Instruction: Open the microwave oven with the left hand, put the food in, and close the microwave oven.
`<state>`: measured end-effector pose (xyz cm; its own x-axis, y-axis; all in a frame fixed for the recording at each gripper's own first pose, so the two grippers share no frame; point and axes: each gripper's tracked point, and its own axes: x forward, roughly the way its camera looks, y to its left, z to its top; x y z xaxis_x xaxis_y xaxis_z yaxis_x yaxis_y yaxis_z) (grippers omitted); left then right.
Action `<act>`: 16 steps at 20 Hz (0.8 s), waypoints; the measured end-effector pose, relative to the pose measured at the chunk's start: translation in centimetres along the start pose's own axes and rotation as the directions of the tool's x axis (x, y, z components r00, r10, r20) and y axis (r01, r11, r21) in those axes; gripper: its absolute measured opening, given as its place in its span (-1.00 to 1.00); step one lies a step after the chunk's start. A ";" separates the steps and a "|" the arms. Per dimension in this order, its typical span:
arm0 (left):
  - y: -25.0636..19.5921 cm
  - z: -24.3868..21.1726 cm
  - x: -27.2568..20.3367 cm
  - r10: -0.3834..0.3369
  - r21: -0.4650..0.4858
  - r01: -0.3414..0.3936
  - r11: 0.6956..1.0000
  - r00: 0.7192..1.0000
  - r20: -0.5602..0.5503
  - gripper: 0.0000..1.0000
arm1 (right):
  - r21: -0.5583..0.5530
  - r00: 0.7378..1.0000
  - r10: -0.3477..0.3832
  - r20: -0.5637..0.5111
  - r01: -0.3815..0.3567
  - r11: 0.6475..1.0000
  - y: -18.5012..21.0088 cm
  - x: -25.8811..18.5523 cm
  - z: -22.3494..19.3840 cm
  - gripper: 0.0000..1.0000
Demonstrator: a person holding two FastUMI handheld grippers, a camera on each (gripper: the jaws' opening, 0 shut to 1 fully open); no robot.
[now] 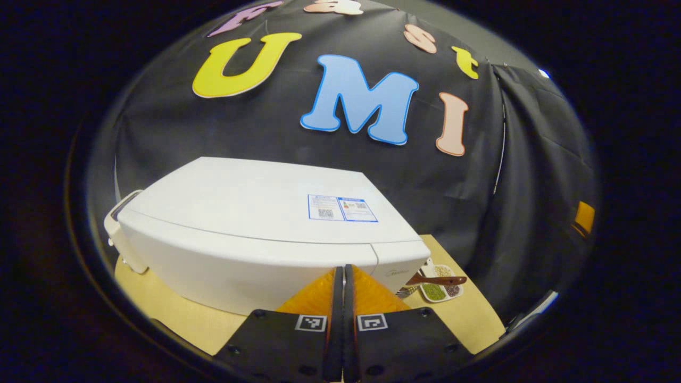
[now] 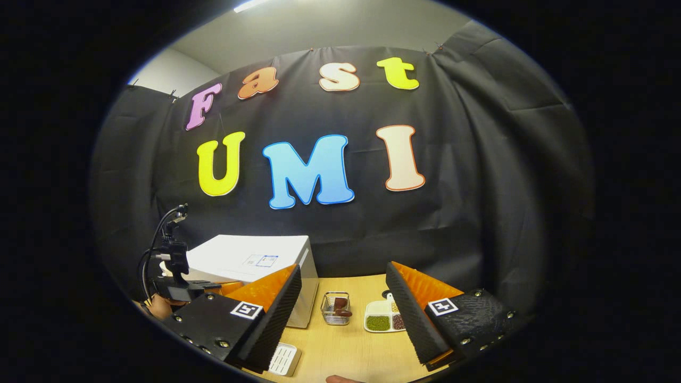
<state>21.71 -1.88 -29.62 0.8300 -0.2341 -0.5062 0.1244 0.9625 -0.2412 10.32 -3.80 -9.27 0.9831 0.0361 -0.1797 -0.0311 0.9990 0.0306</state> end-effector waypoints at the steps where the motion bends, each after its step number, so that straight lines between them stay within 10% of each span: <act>1: 0.0 1.1 -1.1 0.006 0.013 -0.007 1.000 1.000 0.027 -0.86 | -0.001 1.000 -0.004 0.006 0.004 1.000 0.4 -0.1 0.3 0.94; 6: 1.2 8.8 -10.5 0.038 0.159 -0.079 0.984 0.968 0.246 -0.84 | 0.003 0.998 0.005 0.066 -0.006 1.000 3.5 -1.1 3.4 0.94; 8: 1.4 12.2 -14.9 0.042 0.187 -0.110 0.976 0.942 0.333 1.00 | -0.001 0.996 0.010 0.092 -0.010 1.000 5.1 -1.8 4.8 0.94; 16: 4.0 18.3 -28.9 0.059 0.140 -0.144 0.980 0.873 0.484 0.89 | -0.010 0.987 -0.002 0.158 0.004 1.000 11.2 -4.7 8.5 0.94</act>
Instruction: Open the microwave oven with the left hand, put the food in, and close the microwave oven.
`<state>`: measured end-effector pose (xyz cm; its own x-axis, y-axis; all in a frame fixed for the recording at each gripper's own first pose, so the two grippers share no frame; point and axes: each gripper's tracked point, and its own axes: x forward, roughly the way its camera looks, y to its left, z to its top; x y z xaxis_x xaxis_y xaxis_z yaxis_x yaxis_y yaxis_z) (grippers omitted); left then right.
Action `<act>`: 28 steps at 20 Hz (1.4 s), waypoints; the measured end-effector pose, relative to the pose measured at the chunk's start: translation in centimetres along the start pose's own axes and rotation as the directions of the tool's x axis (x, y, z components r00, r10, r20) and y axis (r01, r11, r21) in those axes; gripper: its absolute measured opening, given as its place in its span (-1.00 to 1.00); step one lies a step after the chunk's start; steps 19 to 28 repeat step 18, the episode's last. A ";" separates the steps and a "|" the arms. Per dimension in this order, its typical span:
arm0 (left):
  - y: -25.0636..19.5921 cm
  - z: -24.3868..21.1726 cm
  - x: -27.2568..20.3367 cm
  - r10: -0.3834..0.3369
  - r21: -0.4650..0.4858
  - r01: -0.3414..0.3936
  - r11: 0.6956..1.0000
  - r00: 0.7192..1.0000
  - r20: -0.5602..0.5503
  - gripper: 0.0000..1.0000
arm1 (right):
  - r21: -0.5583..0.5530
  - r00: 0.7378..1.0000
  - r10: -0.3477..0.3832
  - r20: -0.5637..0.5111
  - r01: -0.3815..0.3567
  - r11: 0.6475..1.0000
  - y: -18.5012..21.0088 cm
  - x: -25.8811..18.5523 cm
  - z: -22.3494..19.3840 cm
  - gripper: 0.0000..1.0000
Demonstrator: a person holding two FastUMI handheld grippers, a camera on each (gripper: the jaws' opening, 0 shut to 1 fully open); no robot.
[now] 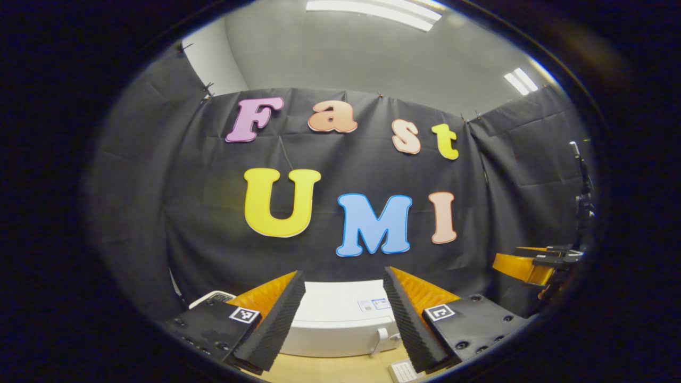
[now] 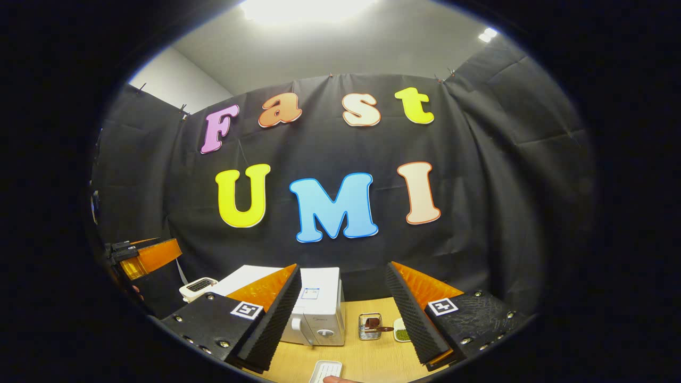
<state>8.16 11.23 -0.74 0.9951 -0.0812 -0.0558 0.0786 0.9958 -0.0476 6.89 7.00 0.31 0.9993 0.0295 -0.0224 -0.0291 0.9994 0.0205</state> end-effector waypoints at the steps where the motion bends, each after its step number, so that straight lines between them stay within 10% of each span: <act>1: 0.4 0.0 -0.5 -0.003 -0.003 0.003 1.000 1.000 -0.001 0.96 | -0.006 1.000 -0.003 0.007 0.003 1.000 0.6 -0.3 0.2 0.94; 28: 2.5 0.3 -2.3 -0.091 -0.064 0.093 0.994 0.995 0.026 0.93 | -0.052 0.997 -0.080 -0.013 0.080 0.995 5.8 -3.6 -0.4 0.94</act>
